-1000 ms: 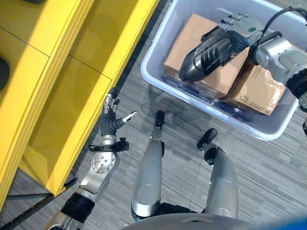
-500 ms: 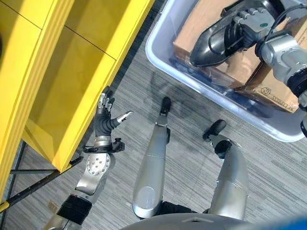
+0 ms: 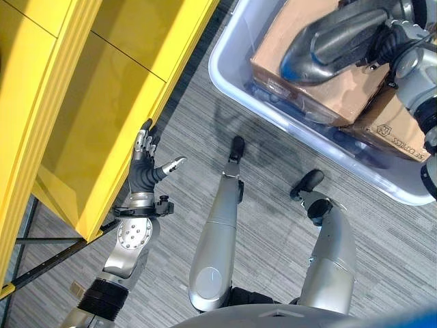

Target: Move parts from the plastic box to the shelf.

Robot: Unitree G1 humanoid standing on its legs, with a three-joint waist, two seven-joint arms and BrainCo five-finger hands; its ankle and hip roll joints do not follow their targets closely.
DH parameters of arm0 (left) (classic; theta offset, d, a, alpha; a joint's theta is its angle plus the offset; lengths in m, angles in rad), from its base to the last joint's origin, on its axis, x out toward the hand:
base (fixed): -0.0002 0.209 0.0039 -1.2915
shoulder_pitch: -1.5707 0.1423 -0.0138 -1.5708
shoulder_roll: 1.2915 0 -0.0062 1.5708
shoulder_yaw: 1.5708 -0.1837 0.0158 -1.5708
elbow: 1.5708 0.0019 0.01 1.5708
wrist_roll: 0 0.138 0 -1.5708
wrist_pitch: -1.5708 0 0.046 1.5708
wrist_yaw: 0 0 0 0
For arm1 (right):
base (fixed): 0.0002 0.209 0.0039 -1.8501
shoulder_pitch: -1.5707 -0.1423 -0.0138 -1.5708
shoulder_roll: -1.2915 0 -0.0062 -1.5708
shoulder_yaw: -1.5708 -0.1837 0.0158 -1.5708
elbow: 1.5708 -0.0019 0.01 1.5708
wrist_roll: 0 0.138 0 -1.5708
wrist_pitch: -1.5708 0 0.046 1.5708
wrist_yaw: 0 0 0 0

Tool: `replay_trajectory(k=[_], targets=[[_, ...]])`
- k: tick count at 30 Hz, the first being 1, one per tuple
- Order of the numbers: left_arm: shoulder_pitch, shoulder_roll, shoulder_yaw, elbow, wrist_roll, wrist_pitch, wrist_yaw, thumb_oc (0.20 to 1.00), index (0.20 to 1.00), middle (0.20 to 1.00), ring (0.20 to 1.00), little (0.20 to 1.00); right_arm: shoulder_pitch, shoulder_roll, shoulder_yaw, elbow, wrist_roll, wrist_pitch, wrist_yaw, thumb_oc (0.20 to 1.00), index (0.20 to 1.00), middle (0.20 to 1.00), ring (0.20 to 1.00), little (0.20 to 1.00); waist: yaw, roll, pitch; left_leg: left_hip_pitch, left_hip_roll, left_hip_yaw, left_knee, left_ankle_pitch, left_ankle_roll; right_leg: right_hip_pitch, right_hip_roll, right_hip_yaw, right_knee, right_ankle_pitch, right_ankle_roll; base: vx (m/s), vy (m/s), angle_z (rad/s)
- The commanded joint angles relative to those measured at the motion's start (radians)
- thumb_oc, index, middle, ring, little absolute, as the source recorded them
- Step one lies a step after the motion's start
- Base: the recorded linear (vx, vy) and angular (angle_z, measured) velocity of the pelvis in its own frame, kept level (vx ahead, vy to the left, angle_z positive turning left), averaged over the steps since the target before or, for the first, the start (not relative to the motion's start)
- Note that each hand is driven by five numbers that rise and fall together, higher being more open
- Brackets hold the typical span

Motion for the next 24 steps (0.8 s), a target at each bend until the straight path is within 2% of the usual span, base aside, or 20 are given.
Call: replay_trajectory(k=[1,7,10,14,15,16,18,20,24], targets=[[0.032,0.009,0.024,-0.095,-0.015,-0.027,-0.009,1.000,1.000,1.000,1.000,1.000,0.067,-0.004,0.003,0.033,0.026,-0.030,0.099,1.000,1.000,1.000,1.000,1.000,-0.002,0.051,0.010,-0.031,0.011,0.049,0.070,-0.076,0.059,0.066,0.024,0.018,0.004,-0.017,0.060,0.01,0.016,-0.04],[0.023,0.009,0.024,-0.087,-0.013,-0.029,0.004,1.000,1.000,1.000,1.000,1.000,0.097,0.005,-0.045,0.011,0.130,-0.045,0.142,1.000,1.000,1.000,1.000,1.000,-0.009,0.051,0.010,-0.020,0.013,0.055,0.061,-0.070,0.057,0.072,0.030,0.024,-0.001,-0.015,0.060,0.00,0.006,-0.02],[0.016,0.006,0.029,-0.081,-0.012,-0.028,0.006,1.000,1.000,1.000,1.000,1.000,0.138,0.025,-0.092,-0.028,0.222,0.001,0.151,1.000,1.000,1.000,1.000,1.000,-0.016,0.048,0.010,-0.010,0.017,0.062,0.049,-0.064,0.053,0.079,0.036,0.028,-0.011,-0.014,0.060,-0.01,0.007,0.00],[0.013,0.004,0.028,-0.078,-0.010,-0.030,0.004,1.000,1.000,1.000,1.000,1.000,0.167,0.044,-0.132,-0.035,0.323,0.028,0.136,1.000,1.000,1.000,1.000,1.000,-0.019,0.046,0.010,0.000,0.017,0.067,0.045,-0.064,0.052,0.087,0.040,0.030,-0.020,-0.013,0.058,-0.02,0.010,-0.02],[0.009,0.000,0.029,-0.073,-0.010,-0.029,-0.002,1.000,1.000,1.000,1.000,1.000,0.192,0.062,-0.170,-0.046,0.419,0.047,0.153,1.000,1.000,1.000,1.000,1.000,-0.023,0.045,0.010,0.006,0.020,0.072,0.045,-0.064,0.051,0.092,0.042,0.033,-0.022,-0.012,0.058,-0.02,0.016,-0.03],[0.007,0.001,0.027,-0.073,-0.011,-0.027,0.001,1.000,1.000,1.000,1.000,1.000,0.199,0.071,-0.184,-0.051,0.440,0.056,0.154,1.000,1.000,1.000,1.000,1.000,-0.025,0.045,0.010,0.009,0.020,0.072,0.044,-0.064,0.051,0.095,0.043,0.034,-0.023,-0.012,0.058,-0.03,0.028,-0.05],[-0.005,-0.003,0.022,-0.059,-0.008,-0.031,0.005,1.000,1.000,1.000,1.000,1.000,0.237,0.102,-0.236,-0.063,0.618,0.057,0.176,1.000,1.000,1.000,1.000,1.000,-0.031,0.045,0.010,0.030,0.024,0.083,0.031,-0.060,0.049,0.112,0.047,0.039,-0.039,-0.006,0.062,-0.02,0.038,-0.08],[-0.008,-0.003,0.020,-0.054,-0.013,-0.032,0.004,1.000,1.000,1.000,1.000,1.000,0.246,0.110,-0.254,-0.070,0.664,0.057,0.178,1.000,1.000,1.000,1.000,1.000,-0.033,0.045,0.010,0.038,0.025,0.087,0.029,-0.060,0.048,0.117,0.047,0.041,-0.042,-0.004,0.063,-0.01,0.036,-0.09],[-0.016,-0.008,0.008,-0.036,-0.013,-0.039,0.006,1.000,1.000,1.000,1.000,1.000,0.283,0.160,-0.346,-0.118,0.901,0.072,0.157,1.000,1.000,1.000,1.000,1.000,-0.044,0.046,0.010,0.071,0.025,0.101,0.018,-0.063,0.047,0.144,0.052,0.051,-0.066,0.003,0.067,0.00,0.053,-0.06]])
